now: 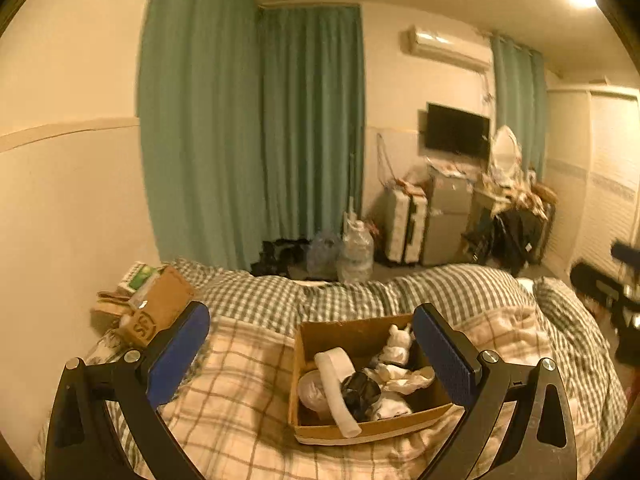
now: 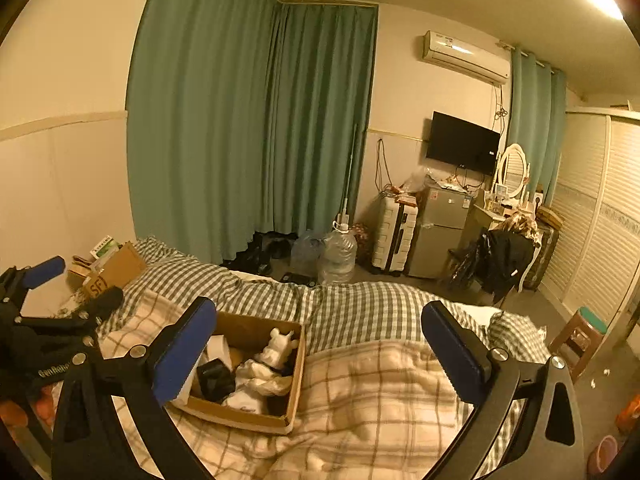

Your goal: Organize objects

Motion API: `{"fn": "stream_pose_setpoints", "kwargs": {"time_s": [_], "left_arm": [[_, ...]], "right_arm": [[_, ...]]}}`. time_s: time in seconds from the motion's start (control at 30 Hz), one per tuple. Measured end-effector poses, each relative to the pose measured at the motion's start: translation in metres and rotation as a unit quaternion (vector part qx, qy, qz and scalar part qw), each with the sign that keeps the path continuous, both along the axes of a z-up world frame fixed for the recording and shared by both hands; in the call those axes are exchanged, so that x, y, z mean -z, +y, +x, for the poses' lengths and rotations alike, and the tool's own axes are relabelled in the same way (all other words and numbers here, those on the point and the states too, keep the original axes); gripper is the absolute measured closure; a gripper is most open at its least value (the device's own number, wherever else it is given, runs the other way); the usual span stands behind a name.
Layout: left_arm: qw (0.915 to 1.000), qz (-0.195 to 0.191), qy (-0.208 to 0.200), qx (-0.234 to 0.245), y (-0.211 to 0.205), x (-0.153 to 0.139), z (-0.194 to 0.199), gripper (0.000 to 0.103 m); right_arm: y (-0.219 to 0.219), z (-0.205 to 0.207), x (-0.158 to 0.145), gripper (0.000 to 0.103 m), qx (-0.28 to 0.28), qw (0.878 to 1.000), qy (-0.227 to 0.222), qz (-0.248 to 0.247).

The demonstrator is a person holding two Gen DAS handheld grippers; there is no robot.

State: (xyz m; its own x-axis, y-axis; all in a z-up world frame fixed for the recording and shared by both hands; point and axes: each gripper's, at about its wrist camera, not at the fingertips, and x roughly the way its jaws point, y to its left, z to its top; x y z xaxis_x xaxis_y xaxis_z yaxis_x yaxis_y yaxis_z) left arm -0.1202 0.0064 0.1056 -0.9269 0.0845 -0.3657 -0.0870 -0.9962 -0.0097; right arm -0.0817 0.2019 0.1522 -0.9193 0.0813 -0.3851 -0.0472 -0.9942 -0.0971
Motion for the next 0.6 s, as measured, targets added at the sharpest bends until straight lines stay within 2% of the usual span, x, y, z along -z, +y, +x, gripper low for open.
{"fn": "stream_pose_setpoints", "kwargs": {"time_s": [0.1,0.2,0.4,0.5,0.6], "left_arm": [[0.9997,0.017,0.008,-0.014,-0.008,0.012,0.011,0.0],[0.9989,0.03,0.019,-0.03,-0.013,0.038,0.022,0.0],[0.9992,0.008,0.003,-0.038,-0.017,0.099,0.02,0.0],[0.9991,0.013,-0.023,-0.034,-0.023,0.114,0.013,0.0],[0.999,0.012,-0.025,-0.033,-0.023,0.117,0.014,0.0]], "right_arm": [[0.002,0.015,0.021,0.0,0.009,1.0,0.01,-0.015],[0.003,0.02,0.057,0.0,0.01,0.999,0.009,-0.031],[-0.003,0.002,0.127,0.0,-0.01,0.999,-0.011,-0.04],[-0.004,-0.006,0.141,0.0,-0.001,0.999,-0.025,-0.036],[-0.004,-0.011,0.145,0.0,0.008,0.999,-0.03,-0.032]]}}
